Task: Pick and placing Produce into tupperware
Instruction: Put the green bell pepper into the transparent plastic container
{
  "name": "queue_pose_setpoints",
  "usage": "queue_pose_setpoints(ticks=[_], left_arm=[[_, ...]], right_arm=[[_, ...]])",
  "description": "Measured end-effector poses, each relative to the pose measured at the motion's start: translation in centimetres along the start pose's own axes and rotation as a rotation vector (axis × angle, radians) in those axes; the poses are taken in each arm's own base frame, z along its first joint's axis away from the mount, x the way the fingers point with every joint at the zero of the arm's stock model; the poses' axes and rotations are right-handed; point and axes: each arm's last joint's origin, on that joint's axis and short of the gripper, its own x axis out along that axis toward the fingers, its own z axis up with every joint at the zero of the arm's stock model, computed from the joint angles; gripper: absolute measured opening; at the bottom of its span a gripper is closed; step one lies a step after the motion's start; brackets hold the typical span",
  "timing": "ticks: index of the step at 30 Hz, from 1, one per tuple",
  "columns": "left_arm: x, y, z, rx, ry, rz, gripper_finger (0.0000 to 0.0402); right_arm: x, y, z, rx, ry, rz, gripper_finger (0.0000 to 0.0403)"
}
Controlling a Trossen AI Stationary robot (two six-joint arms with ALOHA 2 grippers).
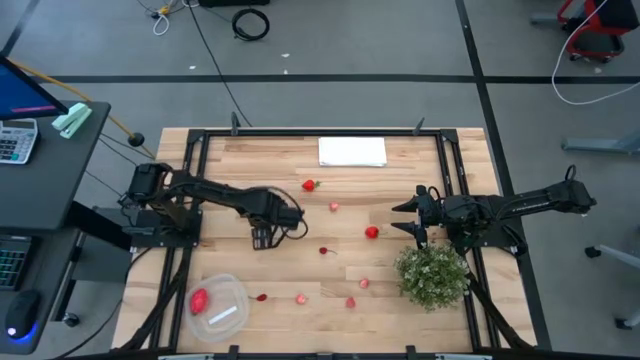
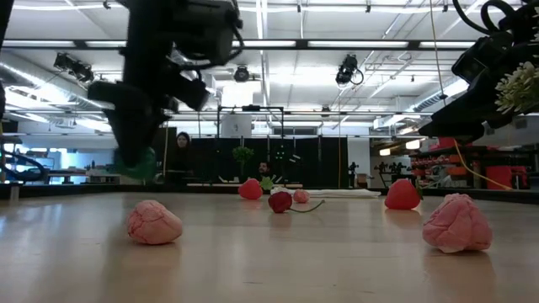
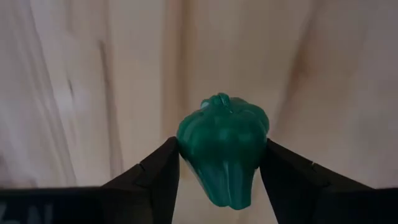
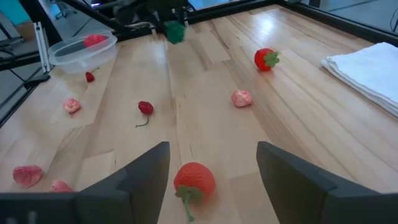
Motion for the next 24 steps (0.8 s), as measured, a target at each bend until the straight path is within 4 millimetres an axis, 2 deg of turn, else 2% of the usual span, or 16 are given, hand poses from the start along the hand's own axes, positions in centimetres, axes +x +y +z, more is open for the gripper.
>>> queue_pose_setpoints(ticks=[5, 11, 16, 20, 24], left_arm=[[-2.2, -3.2, -1.8, -0.015, 0.101, -0.047, 0.0217], [-5.0, -7.6, -5.3, -0.069, 0.264, -0.098, 0.0206], [-6.9, -11.3, -7.6, -0.111, 0.305, -0.189, 0.0213], [-6.9, -14.1, -8.6, -0.143, 0.268, -0.294, 0.0225], [-5.5, -16.4, -9.0, -0.132, 0.190, -0.392, 0.0222]], right_arm=[[0.0, 0.0, 0.0, 0.000, 0.000, 0.000, 0.0250], [0.0, 0.0, 0.0, 0.000, 0.000, 0.000, 0.0250], [0.0, 0.0, 0.0, 0.000, 0.000, 0.000, 0.0250], [0.0, 0.0, 0.0, 0.000, 0.000, 0.000, 0.0250], [0.0, 0.0, 0.0, 0.000, 0.000, 0.000, 0.0250]])
